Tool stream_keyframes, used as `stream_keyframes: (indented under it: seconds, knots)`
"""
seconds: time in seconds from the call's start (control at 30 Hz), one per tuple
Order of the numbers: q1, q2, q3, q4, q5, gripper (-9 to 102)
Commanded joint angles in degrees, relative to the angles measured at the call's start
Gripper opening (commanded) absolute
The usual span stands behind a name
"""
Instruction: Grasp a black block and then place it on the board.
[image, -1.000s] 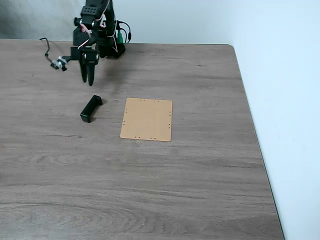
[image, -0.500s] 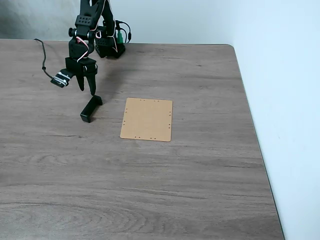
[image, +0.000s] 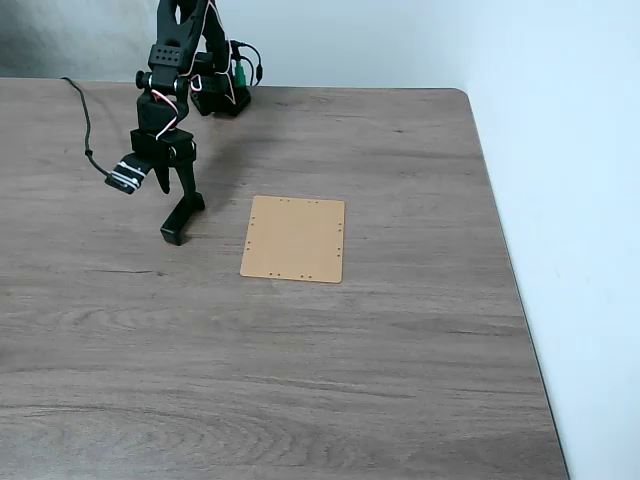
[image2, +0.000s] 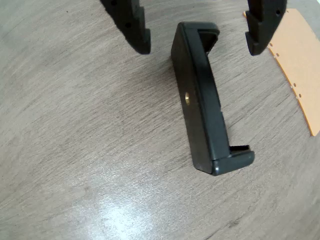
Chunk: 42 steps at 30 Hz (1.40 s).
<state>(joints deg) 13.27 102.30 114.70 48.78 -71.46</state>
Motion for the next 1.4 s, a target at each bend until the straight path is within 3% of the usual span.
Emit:
stream_keyframes:
  seconds: [0.0, 0.63, 0.83, 1.0, 1.37]
  knots:
    - [-0.44, 0.0, -3.52, 0.88, -1.23, 26]
    - [-0.18, -10.72, -8.09, -2.46, -3.08, 24]
    - [0.18, -12.39, -8.44, -4.04, -3.16, 16]
    - [0.79, -13.36, -8.7, -7.03, -2.46, 0]
    - [1.58, -12.04, -8.0, -7.73, -3.25, 0]
